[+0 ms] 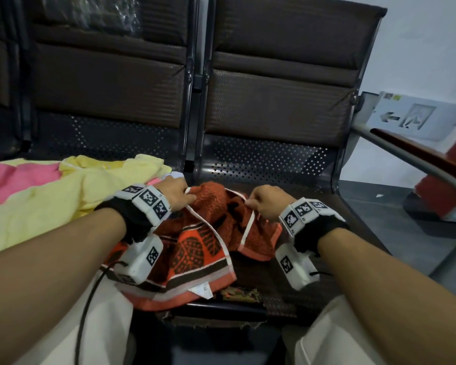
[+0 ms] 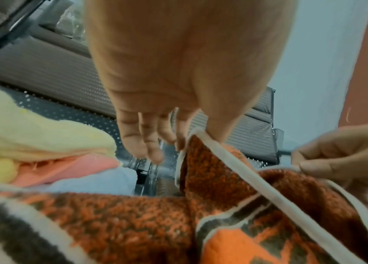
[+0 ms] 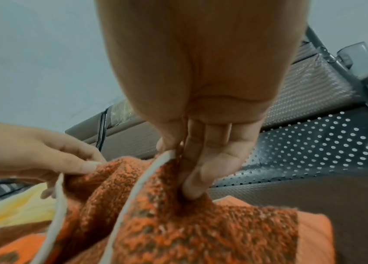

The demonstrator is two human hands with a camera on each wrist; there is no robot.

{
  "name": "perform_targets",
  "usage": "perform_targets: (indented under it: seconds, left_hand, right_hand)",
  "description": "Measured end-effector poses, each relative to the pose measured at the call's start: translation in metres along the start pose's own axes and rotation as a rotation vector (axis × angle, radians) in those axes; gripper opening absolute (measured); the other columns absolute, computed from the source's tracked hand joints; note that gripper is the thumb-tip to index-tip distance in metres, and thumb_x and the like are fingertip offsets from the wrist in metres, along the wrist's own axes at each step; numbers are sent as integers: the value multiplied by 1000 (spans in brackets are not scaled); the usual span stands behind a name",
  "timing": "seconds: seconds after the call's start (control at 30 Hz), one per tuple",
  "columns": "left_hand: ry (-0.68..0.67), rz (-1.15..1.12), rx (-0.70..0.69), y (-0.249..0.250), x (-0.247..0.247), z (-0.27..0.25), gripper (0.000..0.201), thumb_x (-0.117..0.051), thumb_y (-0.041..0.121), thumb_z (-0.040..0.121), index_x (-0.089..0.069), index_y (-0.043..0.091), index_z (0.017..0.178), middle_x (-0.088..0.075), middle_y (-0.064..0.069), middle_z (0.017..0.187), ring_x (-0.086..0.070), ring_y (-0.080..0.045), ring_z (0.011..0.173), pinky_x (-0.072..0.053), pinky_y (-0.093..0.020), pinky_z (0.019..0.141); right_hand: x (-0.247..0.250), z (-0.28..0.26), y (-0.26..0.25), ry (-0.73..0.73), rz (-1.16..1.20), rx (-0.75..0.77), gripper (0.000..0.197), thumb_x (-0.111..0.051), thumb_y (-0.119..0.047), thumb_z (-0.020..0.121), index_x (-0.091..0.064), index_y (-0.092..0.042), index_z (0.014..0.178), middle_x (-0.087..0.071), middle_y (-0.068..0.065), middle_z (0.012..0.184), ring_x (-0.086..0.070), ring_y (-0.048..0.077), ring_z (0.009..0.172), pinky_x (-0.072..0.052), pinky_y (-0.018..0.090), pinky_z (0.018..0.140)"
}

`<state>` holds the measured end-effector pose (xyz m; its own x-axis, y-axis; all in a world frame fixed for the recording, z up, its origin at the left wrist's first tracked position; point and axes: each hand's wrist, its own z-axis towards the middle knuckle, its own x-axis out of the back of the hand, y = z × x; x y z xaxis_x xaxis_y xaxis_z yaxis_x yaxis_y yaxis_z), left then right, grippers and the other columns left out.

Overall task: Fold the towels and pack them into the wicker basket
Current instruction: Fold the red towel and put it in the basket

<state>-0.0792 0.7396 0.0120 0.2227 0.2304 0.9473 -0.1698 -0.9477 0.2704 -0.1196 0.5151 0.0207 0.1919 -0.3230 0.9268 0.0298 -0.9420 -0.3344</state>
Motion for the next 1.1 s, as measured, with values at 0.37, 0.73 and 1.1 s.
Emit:
perform_targets:
  seconds: [0.37,0.73,1.1]
  left_hand:
    - [-263,313,-543,52,-35,-30,25,-55,30,90,-62,25,113,-64,5,104,-57,-17,102,-45,-27,84]
    - [-220,-25,-242,48,-16,-17,41,-64,50,82,-67,12,64,-68,1,55,-66,-9,51,-55,-20,56]
    - [52,-737,-378,50,32,-28,43,-55,-26,69,-55,16,82,-62,-14,78,-55,-23,68,-46,-31,58]
  right_hand:
    - [4,-13,4,50,106,58,19,-48,-4,87,-48,-22,94,-56,-2,88,-52,10,71,-38,21,55]
    - [15,-28,10,-107,-114,226,43,-52,2,75,-75,-30,94,-63,-14,93,-59,6,82,-46,21,70]
    - [34,-32,-5,106,49,416,15,-76,-20,76,-63,-23,70,-46,-11,122,-47,4,107,-35,19,88]
